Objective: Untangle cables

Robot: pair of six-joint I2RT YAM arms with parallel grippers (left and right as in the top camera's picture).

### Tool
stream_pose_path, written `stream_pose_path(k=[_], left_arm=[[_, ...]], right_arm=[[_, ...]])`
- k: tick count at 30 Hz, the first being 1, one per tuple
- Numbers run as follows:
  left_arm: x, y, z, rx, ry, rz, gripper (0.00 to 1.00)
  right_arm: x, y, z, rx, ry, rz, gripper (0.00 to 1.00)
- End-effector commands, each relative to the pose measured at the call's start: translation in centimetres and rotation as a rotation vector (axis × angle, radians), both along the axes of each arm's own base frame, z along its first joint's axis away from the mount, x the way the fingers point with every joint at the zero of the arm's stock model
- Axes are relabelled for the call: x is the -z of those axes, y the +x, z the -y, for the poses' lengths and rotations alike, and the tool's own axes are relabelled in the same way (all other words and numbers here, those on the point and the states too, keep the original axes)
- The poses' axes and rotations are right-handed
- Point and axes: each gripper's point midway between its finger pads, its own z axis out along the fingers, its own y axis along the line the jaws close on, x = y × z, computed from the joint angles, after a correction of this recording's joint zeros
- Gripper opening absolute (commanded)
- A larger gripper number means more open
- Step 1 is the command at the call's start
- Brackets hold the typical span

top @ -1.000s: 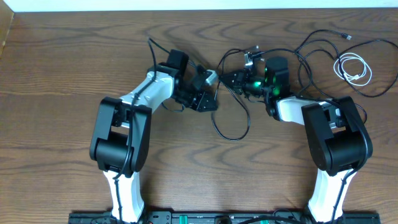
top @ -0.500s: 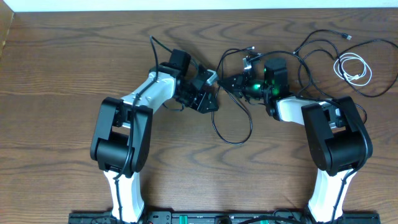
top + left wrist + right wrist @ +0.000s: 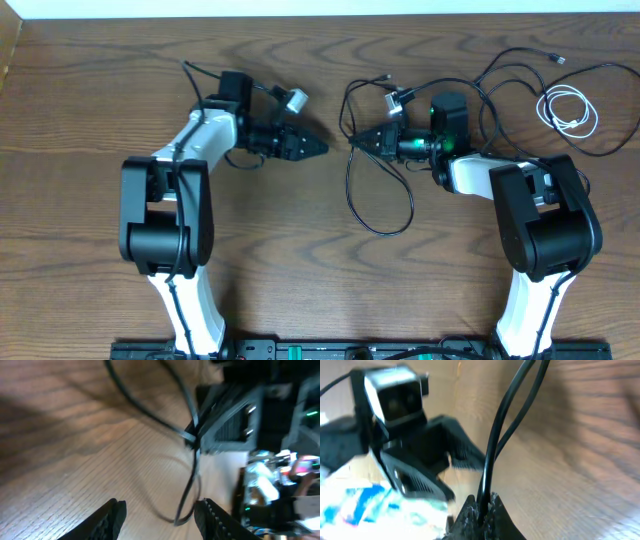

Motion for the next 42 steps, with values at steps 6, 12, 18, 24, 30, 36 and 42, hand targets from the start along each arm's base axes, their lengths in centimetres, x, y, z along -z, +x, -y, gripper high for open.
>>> stream_pose_path(k=[6,12,18,24,30,36,42], left_arm=[[-3.5,0.2,0.5,0.022,-0.129,0.053,0.61],[-3.5,0.2,0.5,0.021,-0.129,0.05,0.68],[-3.4,0.2,0.5,0.021,-0.129,0.05,0.67],[-3.4,0.2,0.5,0.021,-0.129,0.051,0.38],[-3.4,0.2,0.5,0.02,-0.128,0.051,0.15],[-3.5,0.3,0.5,0.018,-0.129,0.053,0.08],[-3.5,0.5,0.5,0.011,-0.129,0.048,0.08]], right_arm=[[-1.2,-2.1,-2.2,-0.14,0.047,0.135,0.01],[-1.2,-3.3,-3.8,-0.182,0.05,0.139,0.01],[-1.2,-4.3,-5.1,-0.217,0.049,0.152,0.01],[-0.9,-5.0,-5.8,-0.234,0.039,0.147,0.01],[-0.6,-6.0,-6.6,-0.27,0.034,0.165,0.01],[-0.6,-6.0,-6.6,-0.28,0.032,0.202,0.04],[-0.6,-6.1,-6.7,-0.284,0.032,0.206,0.2]])
